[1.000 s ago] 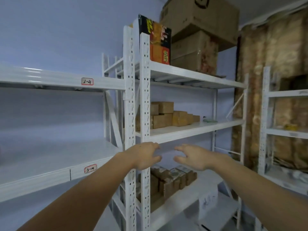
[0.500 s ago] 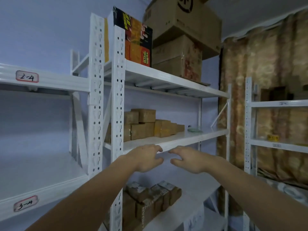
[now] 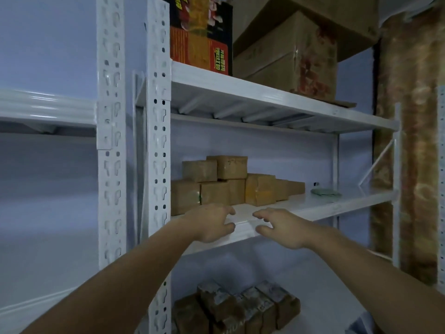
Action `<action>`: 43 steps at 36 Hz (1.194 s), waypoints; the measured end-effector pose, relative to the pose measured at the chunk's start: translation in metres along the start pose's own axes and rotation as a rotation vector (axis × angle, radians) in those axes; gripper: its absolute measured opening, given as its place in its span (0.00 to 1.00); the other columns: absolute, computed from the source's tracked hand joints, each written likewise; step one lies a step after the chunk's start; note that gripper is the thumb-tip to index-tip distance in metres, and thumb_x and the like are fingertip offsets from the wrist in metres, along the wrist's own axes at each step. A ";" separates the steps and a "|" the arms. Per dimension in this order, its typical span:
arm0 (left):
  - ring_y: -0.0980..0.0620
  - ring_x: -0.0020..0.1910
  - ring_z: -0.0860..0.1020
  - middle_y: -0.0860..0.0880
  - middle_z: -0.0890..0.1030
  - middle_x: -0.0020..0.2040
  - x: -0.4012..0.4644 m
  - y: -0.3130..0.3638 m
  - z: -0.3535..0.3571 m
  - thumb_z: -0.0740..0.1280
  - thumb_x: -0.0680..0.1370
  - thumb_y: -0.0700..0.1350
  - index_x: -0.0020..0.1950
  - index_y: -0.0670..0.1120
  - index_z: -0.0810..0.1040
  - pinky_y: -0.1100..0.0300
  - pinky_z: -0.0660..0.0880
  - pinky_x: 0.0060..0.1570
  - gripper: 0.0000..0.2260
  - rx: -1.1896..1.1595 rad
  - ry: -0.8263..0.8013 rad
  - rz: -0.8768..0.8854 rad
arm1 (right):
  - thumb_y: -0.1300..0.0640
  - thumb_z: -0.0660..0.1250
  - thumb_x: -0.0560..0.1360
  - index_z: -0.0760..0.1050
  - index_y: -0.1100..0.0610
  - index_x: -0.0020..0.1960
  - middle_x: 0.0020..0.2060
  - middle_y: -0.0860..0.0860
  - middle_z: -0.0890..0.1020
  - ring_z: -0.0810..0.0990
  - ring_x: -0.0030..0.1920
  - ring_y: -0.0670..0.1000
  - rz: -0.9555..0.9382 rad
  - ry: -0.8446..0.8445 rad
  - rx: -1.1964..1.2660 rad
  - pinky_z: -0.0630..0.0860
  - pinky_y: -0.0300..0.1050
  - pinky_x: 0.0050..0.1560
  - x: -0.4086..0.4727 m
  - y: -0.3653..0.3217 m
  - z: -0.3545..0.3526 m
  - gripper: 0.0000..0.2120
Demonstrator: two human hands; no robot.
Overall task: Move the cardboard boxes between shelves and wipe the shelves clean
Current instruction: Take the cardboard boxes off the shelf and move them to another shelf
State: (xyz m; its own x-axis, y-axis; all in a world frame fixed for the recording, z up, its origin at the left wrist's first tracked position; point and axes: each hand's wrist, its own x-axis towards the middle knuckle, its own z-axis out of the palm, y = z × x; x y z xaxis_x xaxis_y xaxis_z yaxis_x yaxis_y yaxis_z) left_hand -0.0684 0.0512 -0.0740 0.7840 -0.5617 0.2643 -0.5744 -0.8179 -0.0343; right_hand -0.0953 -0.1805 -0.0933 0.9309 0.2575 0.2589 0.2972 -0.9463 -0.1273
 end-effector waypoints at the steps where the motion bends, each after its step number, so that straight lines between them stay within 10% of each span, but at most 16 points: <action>1: 0.47 0.73 0.69 0.47 0.70 0.77 0.007 0.000 0.002 0.58 0.84 0.58 0.79 0.51 0.66 0.49 0.68 0.71 0.24 -0.002 -0.001 -0.025 | 0.46 0.58 0.85 0.60 0.54 0.81 0.79 0.51 0.65 0.66 0.76 0.50 -0.020 -0.008 0.002 0.60 0.39 0.71 0.007 0.008 0.001 0.28; 12: 0.45 0.56 0.77 0.47 0.80 0.56 0.068 -0.013 0.003 0.61 0.83 0.56 0.52 0.52 0.69 0.51 0.73 0.56 0.08 0.032 0.046 -0.314 | 0.46 0.58 0.85 0.64 0.56 0.79 0.75 0.54 0.69 0.69 0.73 0.53 -0.227 -0.005 0.012 0.63 0.39 0.65 0.096 0.066 -0.017 0.25; 25: 0.44 0.61 0.77 0.44 0.79 0.64 0.148 -0.044 -0.046 0.58 0.85 0.53 0.68 0.44 0.75 0.50 0.74 0.62 0.18 -0.092 0.262 -0.503 | 0.45 0.59 0.84 0.66 0.54 0.78 0.75 0.52 0.71 0.71 0.72 0.53 -0.302 0.214 0.164 0.66 0.42 0.68 0.208 0.103 -0.079 0.25; 29: 0.47 0.58 0.75 0.47 0.78 0.64 0.195 -0.058 -0.053 0.58 0.86 0.54 0.69 0.46 0.74 0.56 0.69 0.55 0.17 -0.341 0.435 -0.504 | 0.47 0.61 0.84 0.69 0.55 0.77 0.74 0.51 0.72 0.72 0.72 0.52 -0.254 0.316 0.354 0.66 0.43 0.70 0.245 0.112 -0.088 0.23; 34: 0.52 0.37 0.69 0.52 0.68 0.38 0.251 -0.057 -0.049 0.59 0.85 0.53 0.37 0.52 0.64 0.56 0.65 0.49 0.17 -0.638 0.604 -0.512 | 0.47 0.60 0.85 0.69 0.59 0.76 0.74 0.53 0.72 0.71 0.72 0.54 -0.120 0.395 0.656 0.64 0.45 0.71 0.290 0.113 -0.078 0.24; 43: 0.58 0.35 0.66 0.53 0.68 0.40 0.301 -0.059 -0.035 0.55 0.87 0.49 0.37 0.48 0.64 0.73 0.64 0.24 0.18 -0.807 0.657 -0.589 | 0.41 0.65 0.79 0.69 0.64 0.74 0.69 0.59 0.76 0.78 0.64 0.60 0.107 0.231 1.192 0.76 0.52 0.66 0.361 0.115 -0.054 0.33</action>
State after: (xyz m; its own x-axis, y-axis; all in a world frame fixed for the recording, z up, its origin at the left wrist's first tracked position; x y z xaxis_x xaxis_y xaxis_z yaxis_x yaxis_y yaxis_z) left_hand 0.1935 -0.0650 0.0417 0.8409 0.2366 0.4866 -0.3337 -0.4813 0.8106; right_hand 0.2635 -0.2068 0.0368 0.9391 0.0338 0.3421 0.3430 -0.1570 -0.9261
